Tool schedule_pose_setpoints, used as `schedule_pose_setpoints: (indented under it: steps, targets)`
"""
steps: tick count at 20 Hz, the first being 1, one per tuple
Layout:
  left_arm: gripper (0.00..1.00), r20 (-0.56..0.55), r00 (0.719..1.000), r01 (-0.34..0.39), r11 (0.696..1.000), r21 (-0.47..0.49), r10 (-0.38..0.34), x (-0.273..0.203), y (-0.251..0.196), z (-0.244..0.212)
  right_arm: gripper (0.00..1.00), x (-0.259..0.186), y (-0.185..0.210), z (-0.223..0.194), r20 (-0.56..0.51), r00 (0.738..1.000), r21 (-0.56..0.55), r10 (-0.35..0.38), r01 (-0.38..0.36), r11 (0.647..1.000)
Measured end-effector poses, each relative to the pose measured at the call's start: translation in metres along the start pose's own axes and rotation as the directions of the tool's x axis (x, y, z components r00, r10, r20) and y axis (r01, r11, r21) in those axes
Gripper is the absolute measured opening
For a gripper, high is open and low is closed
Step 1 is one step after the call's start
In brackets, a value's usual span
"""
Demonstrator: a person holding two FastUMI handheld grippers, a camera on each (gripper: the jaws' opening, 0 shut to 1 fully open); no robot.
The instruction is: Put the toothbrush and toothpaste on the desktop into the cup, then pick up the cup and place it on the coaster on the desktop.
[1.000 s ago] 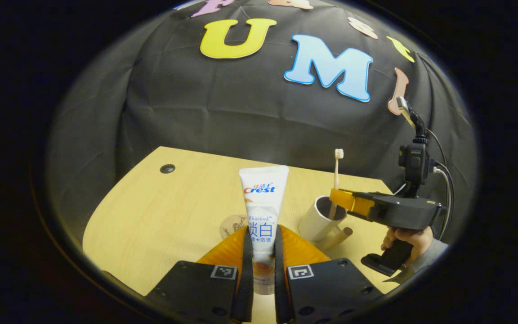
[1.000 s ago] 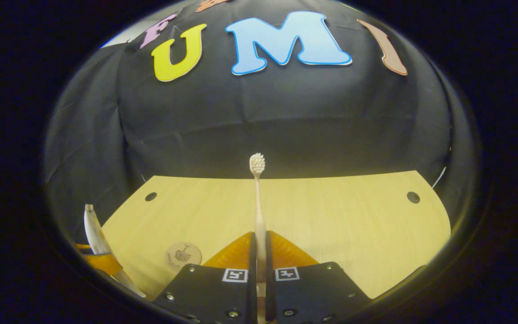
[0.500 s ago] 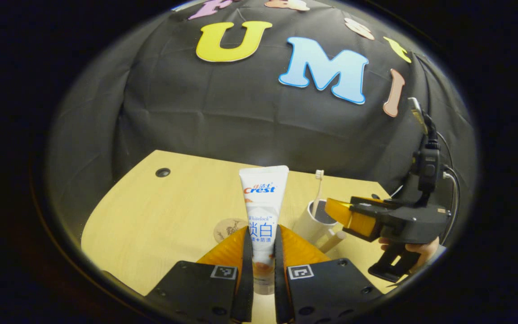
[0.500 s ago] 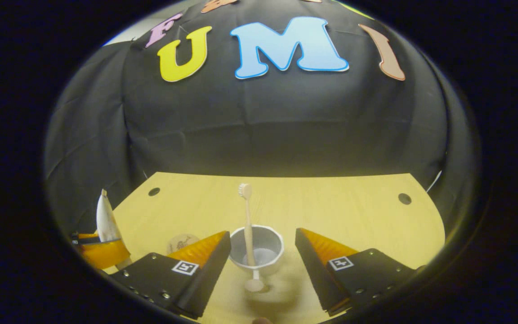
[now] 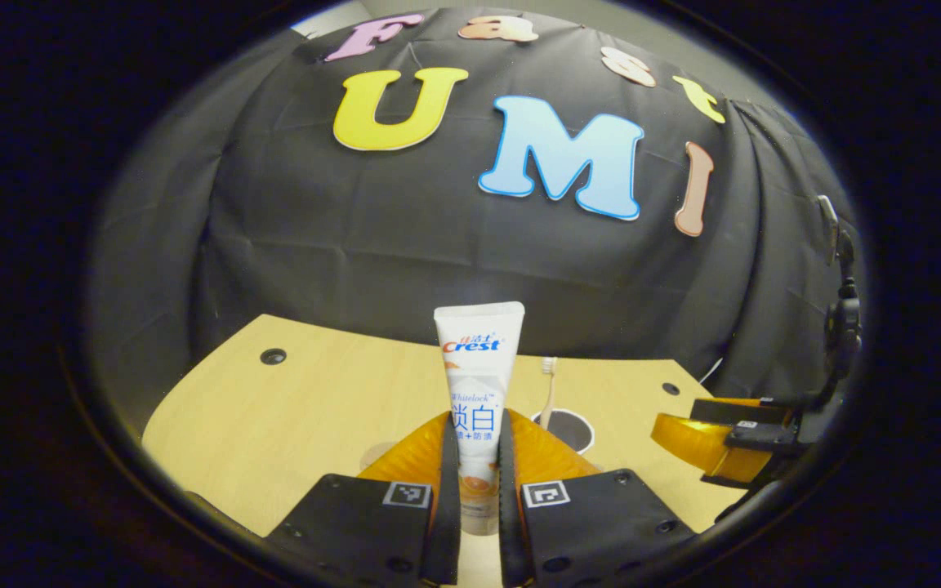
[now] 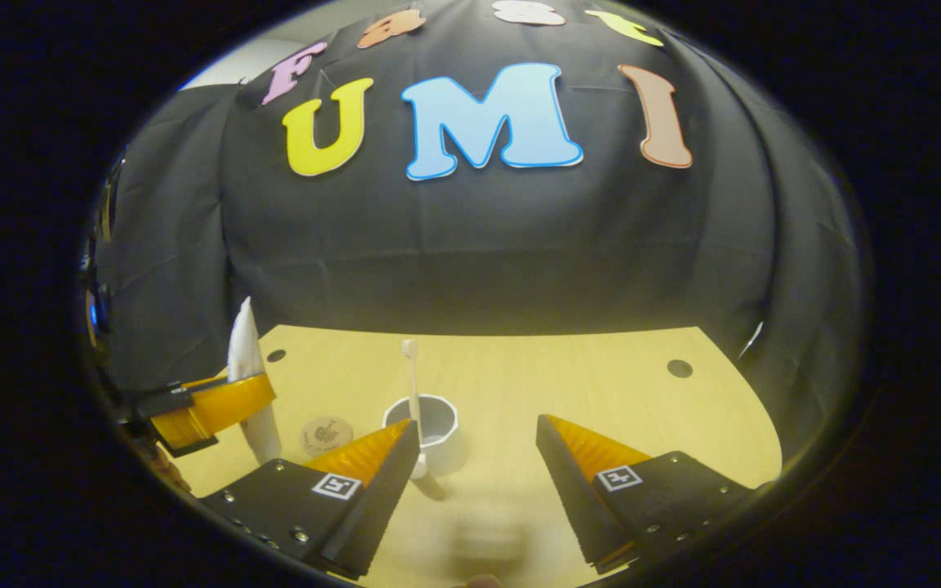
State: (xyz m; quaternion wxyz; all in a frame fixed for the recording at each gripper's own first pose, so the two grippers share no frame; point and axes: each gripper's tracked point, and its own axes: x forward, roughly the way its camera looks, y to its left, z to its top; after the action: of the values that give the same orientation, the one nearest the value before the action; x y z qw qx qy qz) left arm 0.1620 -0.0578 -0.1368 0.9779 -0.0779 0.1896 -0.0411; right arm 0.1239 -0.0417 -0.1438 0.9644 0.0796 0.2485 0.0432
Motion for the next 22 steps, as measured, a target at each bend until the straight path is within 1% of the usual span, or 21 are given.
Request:
schedule_pose_setpoints:
  steps: [2,4,5,8,11,13,16,18,22]
  targets:
    - [0.27,0.048,0.998,0.03,0.999,-0.024,-0.029,0.01,-0.012,0.008,0.89,-0.014,-0.011,-0.004,-0.009,1.0,0.021,-0.007,0.008,1.0]
    - [0.27,0.136,0.99,0.058,0.996,-0.065,-0.049,0.023,-0.025,0.025,0.89,-0.03,-0.023,-0.013,-0.018,1.0,0.039,-0.02,0.021,0.999]
    - [0.26,0.158,0.986,0.071,0.995,-0.073,-0.059,0.028,-0.032,0.03,0.89,-0.035,-0.029,-0.017,-0.025,0.999,0.041,-0.03,0.031,0.999]
    - [0.26,0.206,0.975,0.094,0.994,-0.055,-0.081,0.041,-0.048,0.037,0.89,-0.045,-0.046,-0.032,-0.052,0.997,0.046,-0.051,0.053,0.998]
    - [0.26,0.257,0.961,0.123,0.991,-0.056,-0.105,0.055,-0.067,0.043,0.89,-0.051,-0.058,-0.046,-0.089,0.995,0.068,-0.055,0.061,0.996]
    - [0.26,0.266,0.957,0.14,0.988,-0.063,-0.118,0.069,-0.077,0.04,0.89,-0.052,-0.065,-0.054,-0.11,0.992,0.084,-0.059,0.068,0.994]
    - [0.26,0.271,0.956,0.129,0.991,-0.044,-0.112,0.089,-0.083,0.031,0.89,-0.051,-0.071,-0.066,-0.138,0.989,0.103,-0.062,0.076,0.992]
    - [0.26,0.271,0.955,0.136,0.99,-0.031,-0.123,0.101,-0.089,0.026,0.89,-0.05,-0.073,-0.073,-0.158,0.986,0.116,-0.061,0.08,0.99]
    - [0.26,0.198,0.971,0.133,0.991,-0.005,-0.13,0.121,-0.093,-0.005,0.89,-0.048,-0.073,-0.079,-0.177,0.982,0.144,-0.059,0.085,0.986]
